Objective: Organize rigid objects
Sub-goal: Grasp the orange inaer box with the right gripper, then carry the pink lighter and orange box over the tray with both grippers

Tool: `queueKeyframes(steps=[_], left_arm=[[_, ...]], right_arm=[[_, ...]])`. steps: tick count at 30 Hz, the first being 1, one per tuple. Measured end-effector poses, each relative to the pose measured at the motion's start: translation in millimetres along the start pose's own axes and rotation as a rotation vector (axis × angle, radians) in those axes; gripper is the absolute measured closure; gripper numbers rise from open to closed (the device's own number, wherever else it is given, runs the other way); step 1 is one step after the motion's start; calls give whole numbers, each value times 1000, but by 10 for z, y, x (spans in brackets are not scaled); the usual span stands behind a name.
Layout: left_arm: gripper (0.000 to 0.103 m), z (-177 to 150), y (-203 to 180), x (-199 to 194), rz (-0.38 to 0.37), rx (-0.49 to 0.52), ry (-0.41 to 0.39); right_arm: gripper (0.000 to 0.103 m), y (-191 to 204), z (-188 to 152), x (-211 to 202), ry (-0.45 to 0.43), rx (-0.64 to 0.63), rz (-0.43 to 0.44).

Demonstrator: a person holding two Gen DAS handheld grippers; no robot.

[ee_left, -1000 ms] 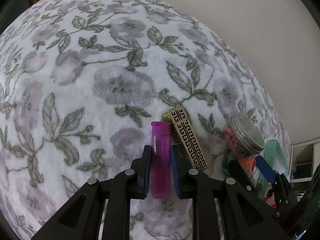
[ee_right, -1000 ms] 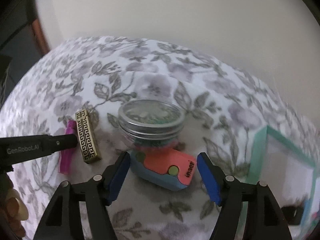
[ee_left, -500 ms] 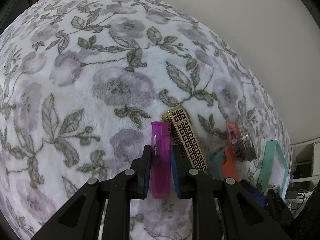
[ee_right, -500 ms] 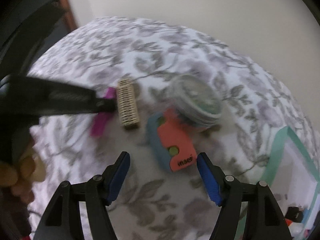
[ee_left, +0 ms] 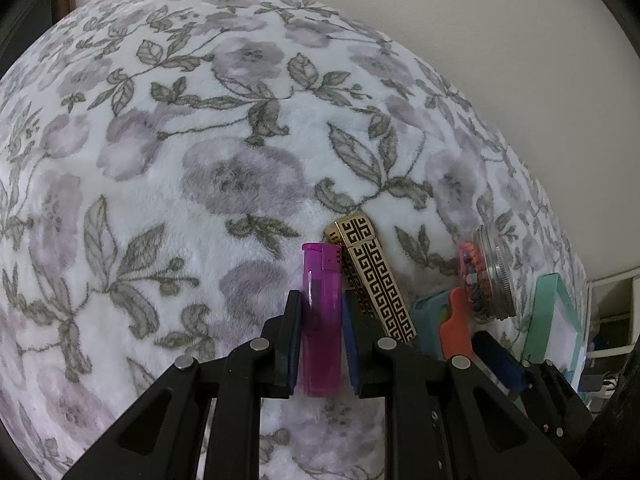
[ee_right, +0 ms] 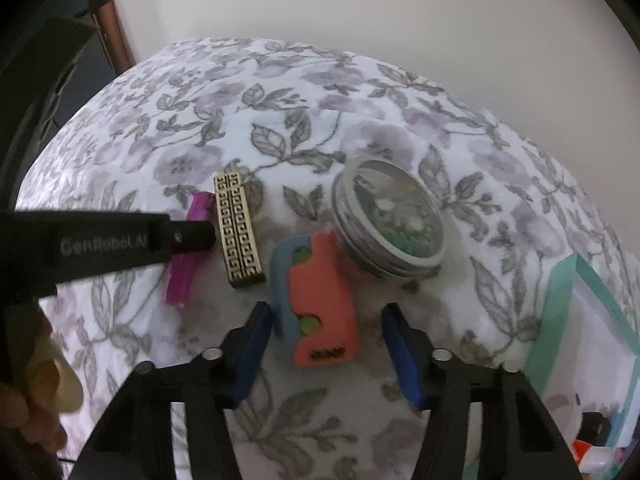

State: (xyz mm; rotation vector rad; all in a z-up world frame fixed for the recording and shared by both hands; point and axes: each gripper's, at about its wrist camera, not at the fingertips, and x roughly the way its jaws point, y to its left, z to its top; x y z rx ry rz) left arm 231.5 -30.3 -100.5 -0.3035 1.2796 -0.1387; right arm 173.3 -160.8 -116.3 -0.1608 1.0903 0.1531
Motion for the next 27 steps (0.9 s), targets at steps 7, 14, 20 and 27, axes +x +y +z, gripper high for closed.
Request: queueKeyframes(steps=[7, 14, 20, 27], left_arm=[[83, -6, -106, 27, 49, 46, -17], [83, -7, -188, 53, 85, 80, -34], [83, 4, -205, 77, 73, 66, -44], [83, -22, -112, -10, 28, 12, -56]], right_arm=[[55, 123, 33, 103, -30, 14, -77], [56, 74, -70, 83, -83, 105, -71], [56, 56, -103, 43, -82, 107, -55], [58, -21, -142, -22, -94, 131, 10]])
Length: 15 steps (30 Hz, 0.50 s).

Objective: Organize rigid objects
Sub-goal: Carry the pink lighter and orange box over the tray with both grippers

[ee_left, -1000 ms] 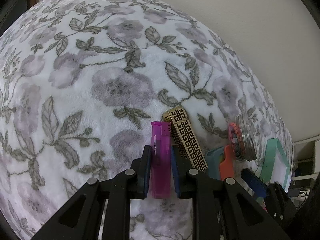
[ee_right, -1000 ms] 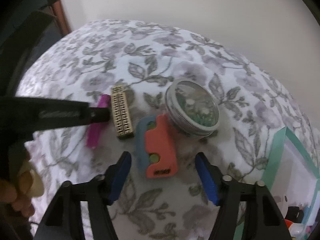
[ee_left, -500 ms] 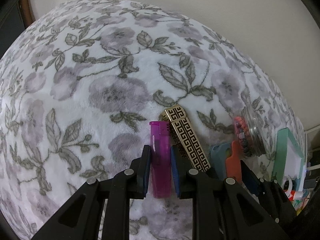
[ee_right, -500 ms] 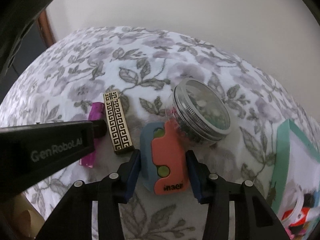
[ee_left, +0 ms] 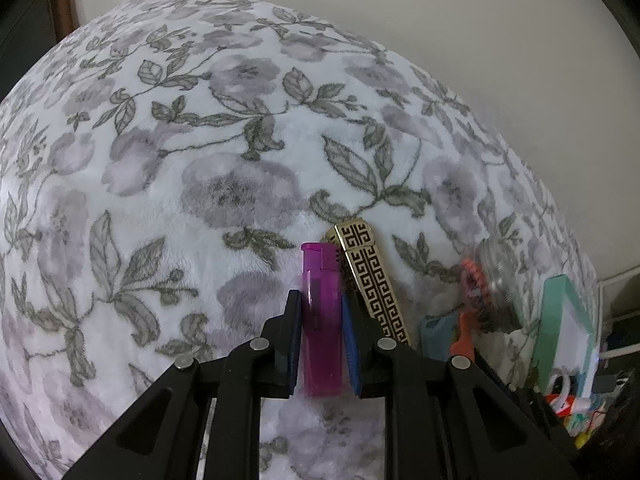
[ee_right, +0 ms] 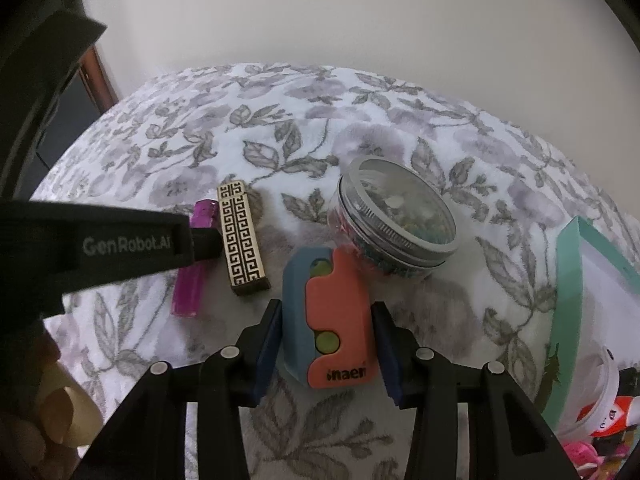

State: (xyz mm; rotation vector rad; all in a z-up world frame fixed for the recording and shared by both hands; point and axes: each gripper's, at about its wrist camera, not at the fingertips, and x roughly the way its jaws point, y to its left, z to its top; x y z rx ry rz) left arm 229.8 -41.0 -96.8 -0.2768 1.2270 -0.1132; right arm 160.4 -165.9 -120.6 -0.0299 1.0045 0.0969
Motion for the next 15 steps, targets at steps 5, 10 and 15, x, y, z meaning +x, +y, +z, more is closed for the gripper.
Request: queueKeyframes(steps=[5, 10, 15], left_arm=[[83, 21, 16, -107, -56, -36, -15], [83, 41, -80, -389, -111, -36, -74], [83, 32, -231, -742, -210, -15, -141]], right_arm=[[58, -181, -21, -63, 5, 80, 113], [58, -439, -44, -171, -6, 182, 212], [58, -628, 14, -449, -70, 220, 256]])
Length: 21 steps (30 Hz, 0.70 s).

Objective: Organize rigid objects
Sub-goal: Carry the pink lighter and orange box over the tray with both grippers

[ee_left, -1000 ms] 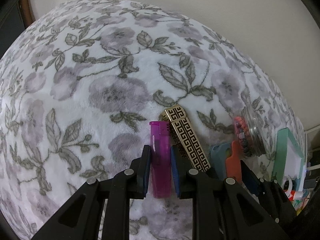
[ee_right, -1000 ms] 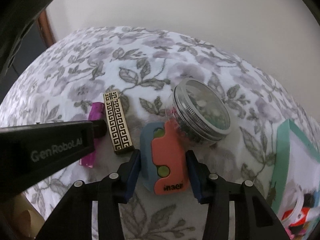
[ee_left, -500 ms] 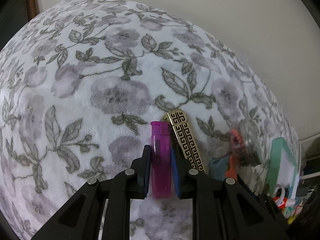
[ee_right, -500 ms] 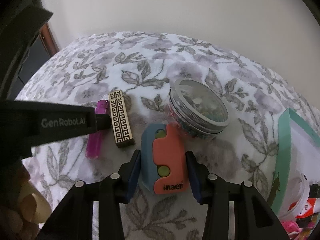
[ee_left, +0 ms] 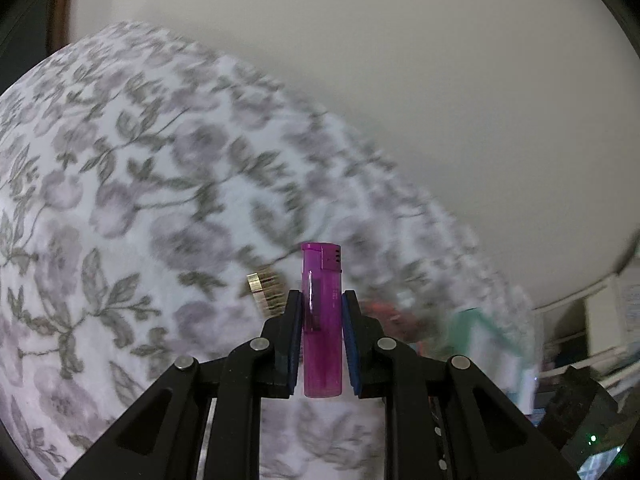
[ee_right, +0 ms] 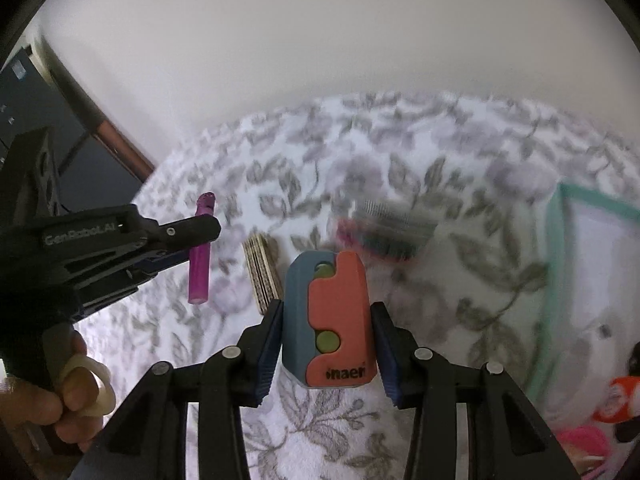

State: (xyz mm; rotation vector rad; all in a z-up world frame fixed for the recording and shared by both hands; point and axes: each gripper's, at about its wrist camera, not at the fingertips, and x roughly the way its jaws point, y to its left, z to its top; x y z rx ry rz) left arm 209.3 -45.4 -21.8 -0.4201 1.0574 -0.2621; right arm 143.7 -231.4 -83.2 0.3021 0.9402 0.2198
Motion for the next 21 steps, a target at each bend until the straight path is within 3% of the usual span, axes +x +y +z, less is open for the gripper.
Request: queueKeyframes(steps=[6, 10, 13, 21], left_arm=[[83, 2, -493, -199, -82, 92, -60], [83, -75, -817, -209, -156, 150, -48], [83, -191, -1079, -172, -189, 208, -40], [83, -548, -1548, 197, -190, 322, 17]], right_arm=[[58, -147, 184, -641, -157, 14, -22], [58, -358, 230, -986, -228, 36, -76], [58, -582, 240, -1192, -261, 73, -128], [58, -1286, 183, -1578, -275, 179, -306]])
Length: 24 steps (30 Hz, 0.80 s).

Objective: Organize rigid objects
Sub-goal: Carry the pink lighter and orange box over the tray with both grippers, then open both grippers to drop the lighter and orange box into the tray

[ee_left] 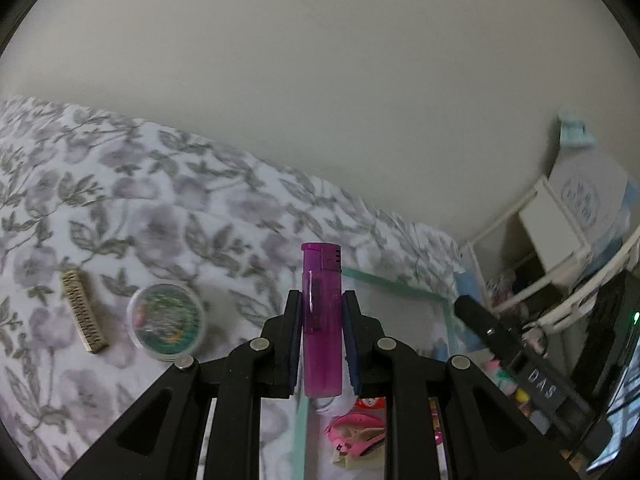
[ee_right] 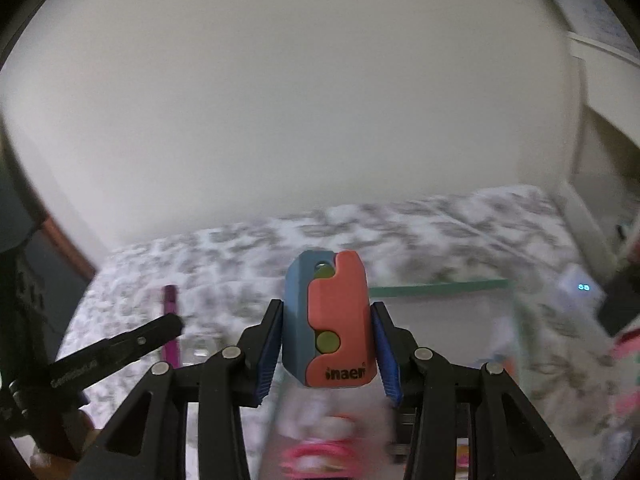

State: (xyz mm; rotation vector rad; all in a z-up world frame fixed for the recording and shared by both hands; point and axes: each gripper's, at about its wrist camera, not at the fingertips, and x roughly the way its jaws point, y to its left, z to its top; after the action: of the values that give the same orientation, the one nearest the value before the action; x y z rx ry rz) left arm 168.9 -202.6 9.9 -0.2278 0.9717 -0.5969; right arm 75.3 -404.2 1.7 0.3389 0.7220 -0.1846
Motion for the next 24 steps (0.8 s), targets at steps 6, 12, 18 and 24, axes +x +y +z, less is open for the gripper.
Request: queueKeyframes(steps=[6, 12, 18, 24], left_arm=[[83, -87, -270, 322, 52, 67, 20], [83, -79, -504, 646, 86, 142, 39], [83, -170, -565, 932, 118, 198, 63], [83, -246, -445, 1008, 97, 151, 95]], right_arm=[[58, -538, -30, 111, 59, 55, -127], [58, -786, -104, 249, 106, 103, -133], [57, -743, -185, 383, 147, 86, -125], [57, -644, -225, 484, 185, 42, -133]])
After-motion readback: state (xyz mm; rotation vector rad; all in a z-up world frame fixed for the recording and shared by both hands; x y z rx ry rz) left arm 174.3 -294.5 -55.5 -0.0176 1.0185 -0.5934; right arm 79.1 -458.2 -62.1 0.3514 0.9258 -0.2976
